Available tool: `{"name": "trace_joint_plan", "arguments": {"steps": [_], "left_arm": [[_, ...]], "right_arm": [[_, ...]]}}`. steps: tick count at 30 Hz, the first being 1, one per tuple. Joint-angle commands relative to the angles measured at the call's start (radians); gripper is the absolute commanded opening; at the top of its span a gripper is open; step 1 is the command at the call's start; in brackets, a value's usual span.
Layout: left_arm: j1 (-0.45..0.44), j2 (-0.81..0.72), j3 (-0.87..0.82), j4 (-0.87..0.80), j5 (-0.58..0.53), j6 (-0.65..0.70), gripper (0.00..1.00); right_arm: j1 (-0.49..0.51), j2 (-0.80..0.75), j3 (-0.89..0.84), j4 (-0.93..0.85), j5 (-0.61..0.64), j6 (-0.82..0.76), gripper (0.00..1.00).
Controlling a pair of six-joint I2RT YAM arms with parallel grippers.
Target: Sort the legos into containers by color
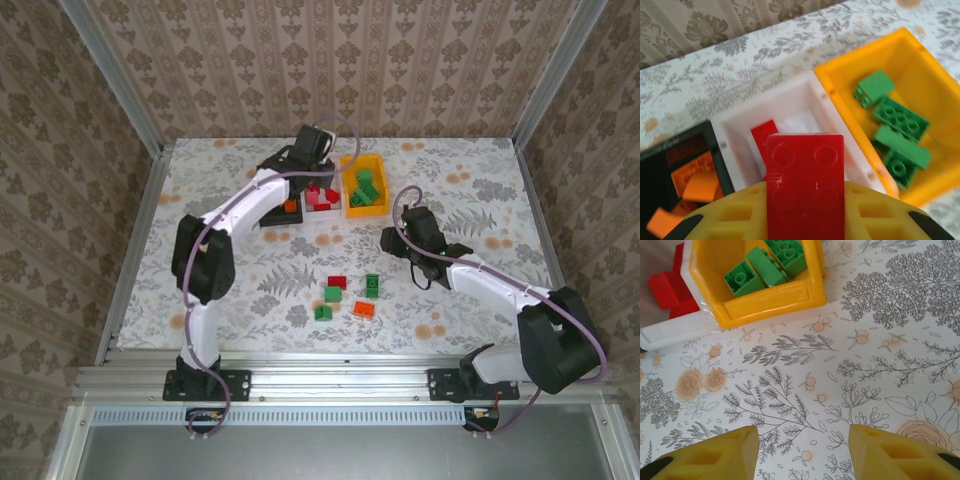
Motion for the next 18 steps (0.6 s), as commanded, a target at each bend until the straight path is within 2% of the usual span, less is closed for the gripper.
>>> {"name": "trace_joint_plan", "arguments": {"steps": [1, 4, 8, 9, 13, 16, 18], "left_arm": [[0.002, 0.132, 0.120, -0.162, 0.002, -0.016, 0.09], [0.019, 0.186, 0.187, -0.186, 0.034, -0.032, 0.12], [0.031, 0.208, 0.208, -0.185, 0.048, -0.059, 0.20], [0.031, 0.210, 0.208, -0.182, 0.057, -0.064, 0.29], [0.031, 0.200, 0.212, -0.192, 0.063, -0.064, 0.48], [0.020, 0.128, 0.167, -0.166, 0.079, -0.057, 0.71], [-0.003, 0.063, 0.125, -0.140, 0.059, -0.029, 0.82]], "right_arm": [[-0.005, -0.005, -0.018, 0.069, 0.035, 0.031, 0.53], [-0.005, -0.007, -0.027, 0.082, 0.036, 0.035, 0.53], [-0.005, 0.002, -0.024, 0.083, 0.026, 0.039, 0.55], [-0.006, 0.002, -0.023, 0.081, 0.027, 0.039, 0.55], [-0.005, -0.005, -0.023, 0.077, 0.033, 0.036, 0.56], [-0.005, -0.008, -0.024, 0.076, 0.032, 0.036, 0.57], [-0.005, -0.008, -0.024, 0.074, 0.030, 0.036, 0.57]]}}
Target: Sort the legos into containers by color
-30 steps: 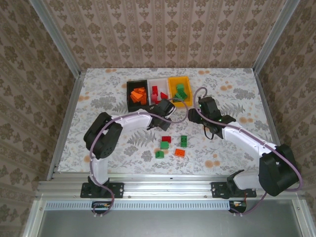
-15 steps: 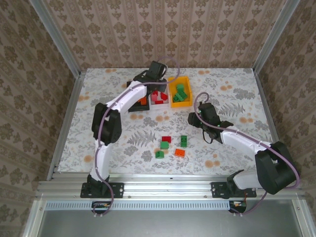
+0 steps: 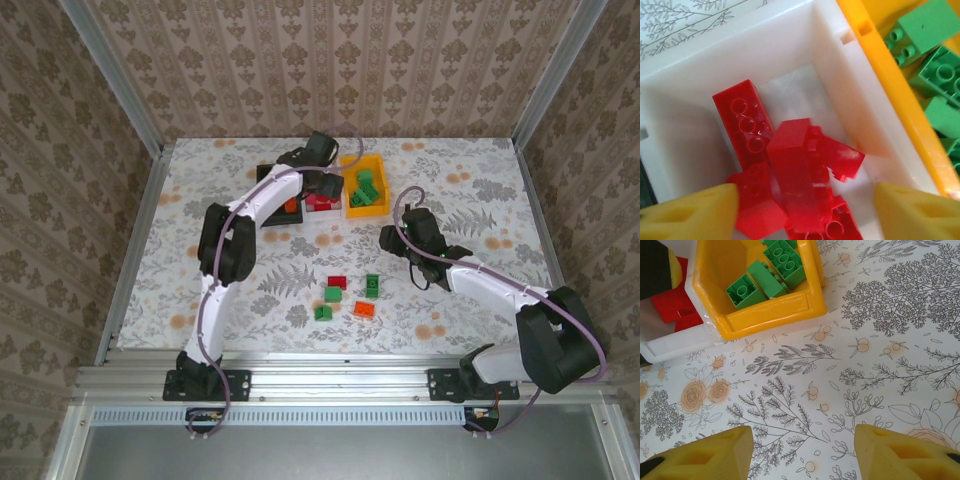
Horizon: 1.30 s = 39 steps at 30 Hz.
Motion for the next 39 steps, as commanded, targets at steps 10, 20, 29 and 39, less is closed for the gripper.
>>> {"name": "trace_joint_plan", "arguments": {"steps": [10, 20, 29, 39], "left_arm": [[-0.208, -0.529, -0.551, 0.060, -0.005, -0.130, 0.85], [-0.379, -0.600, -0.876, 0.102, -0.047, -0.420, 1.00], [-0.412, -0.494, -0.860, 0.128, -0.052, -0.475, 0.95], [-0.422, -0.427, -0.866, 0.163, -0.063, -0.484, 0.76]], "right_arm": [[-0.005, -0.030, -0.014, 0.011, 0.041, 0.003, 0.59], [-0.005, -0.032, -0.017, 0.005, 0.066, 0.004, 0.67], [-0.005, -0.032, -0.022, 0.008, 0.073, 0.001, 0.69], [-0.005, -0.034, -0.022, 0.011, 0.056, 0.003, 0.68]]}}
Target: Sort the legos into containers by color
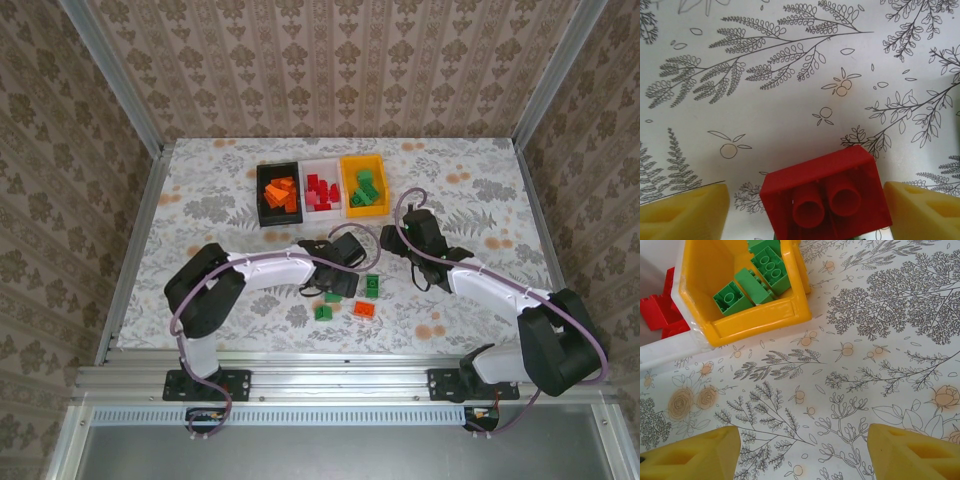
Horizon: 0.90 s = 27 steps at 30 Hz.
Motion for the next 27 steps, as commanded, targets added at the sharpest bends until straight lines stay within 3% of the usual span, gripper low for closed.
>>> {"name": "trace_joint_plan", "arguments": {"steps": [1, 5, 17, 22, 27], "left_arm": [[-0.007, 0.017, 0.013, 0.019, -0.026, -0.009, 0.74], [-0.005, 0.039, 0.027, 0.026, -0.030, 0.011, 0.61], [0.015, 0.024, 0.076, -0.011, -0.082, 0.072, 0.45], [0.049, -0.022, 0.122, -0.047, -0.103, 0.129, 0.44], [0.165, -0.030, 0.250, -0.082, -0.103, 0.219, 0.44]], "right_arm": [[-0.005, -0.019, -0.009, 0.012, 0.004, 0.003, 0.68], [-0.005, -0.019, -0.009, 0.014, 0.000, 0.003, 0.67], [-0.003, -0.023, -0.012, 0.017, -0.002, 0.002, 0.66], [-0.003, -0.024, -0.013, 0.018, -0.001, 0.002, 0.66], [-0.002, -0.023, -0.015, 0.022, 0.001, 0.004, 0.66]]}}
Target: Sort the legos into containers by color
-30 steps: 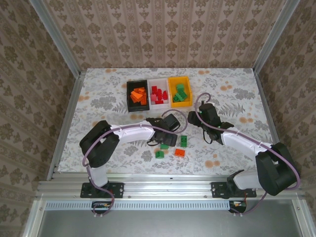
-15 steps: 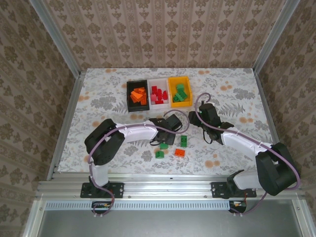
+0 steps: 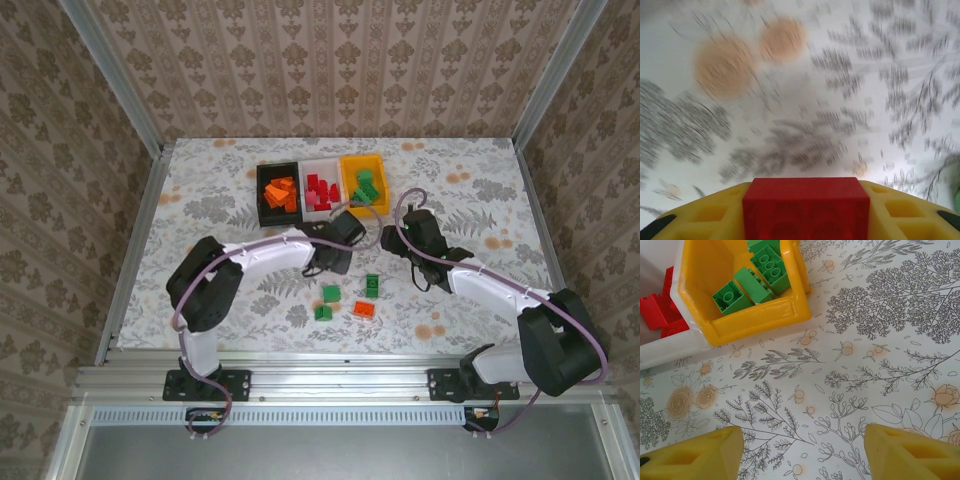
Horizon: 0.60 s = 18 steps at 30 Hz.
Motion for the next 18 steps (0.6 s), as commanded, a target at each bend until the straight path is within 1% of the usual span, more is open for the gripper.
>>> {"name": "trace_joint_plan", "arguments": {"steps": [1, 4, 9, 12, 15, 18], "left_arm": [[0.086, -0.043, 0.109, -0.033, -0.024, 0.094, 0.44], [0.150, 0.018, 0.225, -0.046, -0.007, 0.144, 0.44], [0.235, 0.177, 0.440, -0.057, 0.029, 0.216, 0.46], [0.257, 0.271, 0.552, -0.058, 0.079, 0.230, 0.48], [0.269, 0.349, 0.650, -0.068, 0.078, 0.248, 0.50], [0.285, 0.415, 0.743, -0.101, 0.102, 0.249, 0.52]], "right_arm": [[-0.003, -0.021, -0.014, 0.024, 0.000, 0.005, 0.66], [-0.003, -0.007, -0.010, 0.029, -0.008, 0.006, 0.66], [-0.003, 0.002, -0.010, 0.031, -0.006, 0.006, 0.65], [-0.003, -0.004, -0.020, 0.037, 0.010, 0.004, 0.65], [-0.003, -0.008, -0.018, 0.036, 0.007, 0.002, 0.65], [-0.003, -0.018, -0.021, 0.031, 0.008, -0.001, 0.65]]}}
